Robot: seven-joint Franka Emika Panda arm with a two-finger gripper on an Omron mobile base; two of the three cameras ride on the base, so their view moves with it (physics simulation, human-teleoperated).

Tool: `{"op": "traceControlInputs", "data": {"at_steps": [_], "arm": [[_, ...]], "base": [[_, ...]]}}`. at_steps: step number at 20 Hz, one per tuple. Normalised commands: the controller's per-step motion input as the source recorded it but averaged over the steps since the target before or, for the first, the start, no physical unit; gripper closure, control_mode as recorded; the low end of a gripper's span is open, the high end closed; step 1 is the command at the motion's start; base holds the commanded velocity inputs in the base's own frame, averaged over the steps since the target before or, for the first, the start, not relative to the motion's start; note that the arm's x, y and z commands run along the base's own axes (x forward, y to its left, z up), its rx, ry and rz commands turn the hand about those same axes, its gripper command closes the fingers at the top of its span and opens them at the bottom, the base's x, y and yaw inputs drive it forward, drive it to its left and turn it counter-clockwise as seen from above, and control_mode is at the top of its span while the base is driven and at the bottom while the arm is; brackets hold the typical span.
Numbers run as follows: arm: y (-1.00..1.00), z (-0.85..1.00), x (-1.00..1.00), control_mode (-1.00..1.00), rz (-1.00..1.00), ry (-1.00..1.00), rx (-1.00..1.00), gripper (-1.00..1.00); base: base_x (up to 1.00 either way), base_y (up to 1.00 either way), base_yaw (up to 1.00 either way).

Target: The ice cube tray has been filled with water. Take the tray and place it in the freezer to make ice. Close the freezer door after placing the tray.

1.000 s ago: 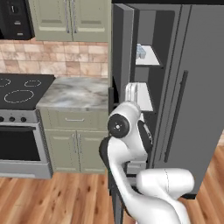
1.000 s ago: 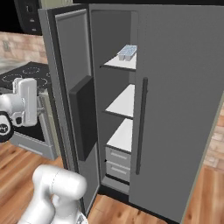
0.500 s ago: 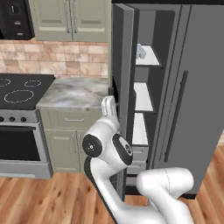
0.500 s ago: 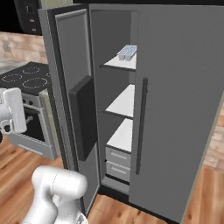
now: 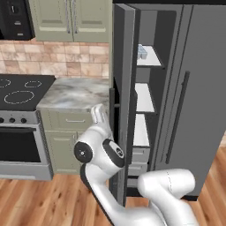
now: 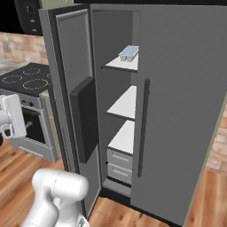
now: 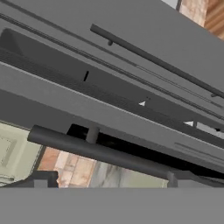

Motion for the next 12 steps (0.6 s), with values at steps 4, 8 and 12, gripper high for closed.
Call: {"op": "traceControlInputs", "data": {"at_steps": [4,8,12], "arm": [[0.19,-0.17,0.27,-1.00,0.00,0.03,0.00,-1.00],[0.15,-0.15,0.32,-1.00,0.00,0.03,0.00,-1.00],[0.09,-0.12,0.32,-1.00,-0.02,0.04,0.00,-1.00]], "base": [[0.00,0.00,0.00],[0.00,0.00,0.00],[0.00,0.00,0.00]]}}
